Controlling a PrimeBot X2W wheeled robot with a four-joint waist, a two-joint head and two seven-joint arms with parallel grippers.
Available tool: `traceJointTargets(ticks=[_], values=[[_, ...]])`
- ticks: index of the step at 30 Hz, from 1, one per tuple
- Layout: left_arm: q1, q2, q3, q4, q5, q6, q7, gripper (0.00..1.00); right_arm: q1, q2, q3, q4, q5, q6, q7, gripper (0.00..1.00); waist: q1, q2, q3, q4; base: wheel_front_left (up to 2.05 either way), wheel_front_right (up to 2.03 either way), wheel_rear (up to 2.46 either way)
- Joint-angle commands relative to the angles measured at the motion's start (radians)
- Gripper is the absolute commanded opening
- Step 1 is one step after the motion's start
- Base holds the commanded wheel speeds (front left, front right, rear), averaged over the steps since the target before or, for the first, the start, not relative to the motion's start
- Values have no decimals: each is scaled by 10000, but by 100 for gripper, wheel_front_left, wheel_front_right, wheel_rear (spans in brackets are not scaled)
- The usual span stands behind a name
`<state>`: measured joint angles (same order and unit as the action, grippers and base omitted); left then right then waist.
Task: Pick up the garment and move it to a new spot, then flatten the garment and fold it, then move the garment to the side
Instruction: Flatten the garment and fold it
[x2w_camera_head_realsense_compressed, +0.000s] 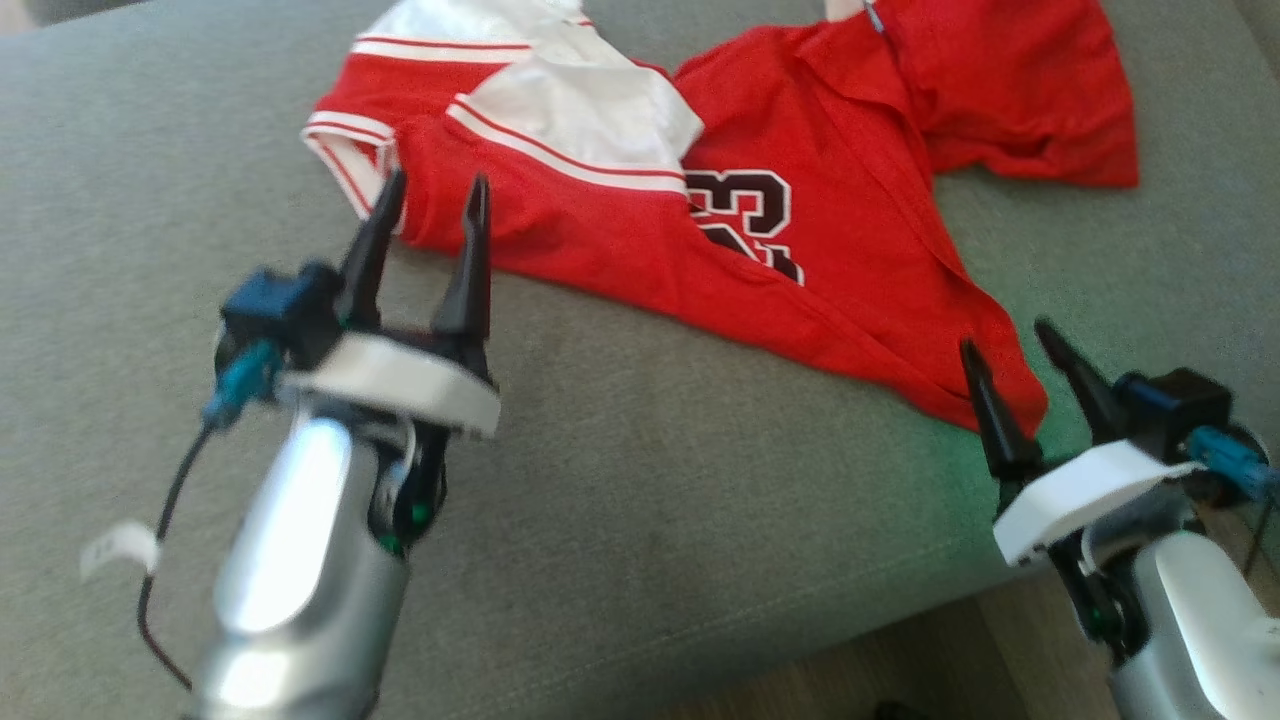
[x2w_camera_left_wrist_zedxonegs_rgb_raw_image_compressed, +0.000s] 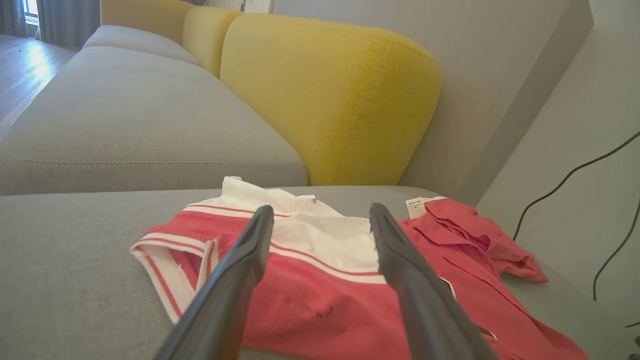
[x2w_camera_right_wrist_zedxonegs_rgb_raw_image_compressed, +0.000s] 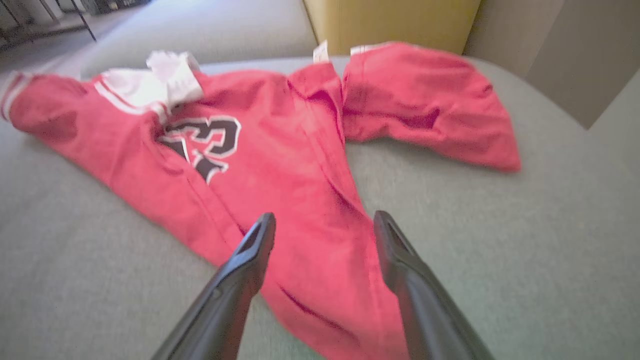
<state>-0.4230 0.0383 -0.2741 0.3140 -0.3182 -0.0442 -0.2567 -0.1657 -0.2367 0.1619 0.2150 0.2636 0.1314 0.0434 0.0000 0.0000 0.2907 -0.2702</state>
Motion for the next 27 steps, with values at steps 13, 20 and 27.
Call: traceJointTargets(ticks=[13,20,27], values=[[-4107,510,259,3474,737,459,1088,100,-523,1341,209,-941,-355,-7,-1936,100,0,0,1355,-1519,0,0,0],[-5736,930,58,5224,1228,714,1240,100,-683,1603,720,-480,-341,-7,-2171,100,0,0,1795,-1985,0,0,0],[-6816,1248,-265,6639,1534,568,1342,100,-878,1774,1138,-55,-215,-7,-2401,100,0,0,1969,-2237,0,0,0]])
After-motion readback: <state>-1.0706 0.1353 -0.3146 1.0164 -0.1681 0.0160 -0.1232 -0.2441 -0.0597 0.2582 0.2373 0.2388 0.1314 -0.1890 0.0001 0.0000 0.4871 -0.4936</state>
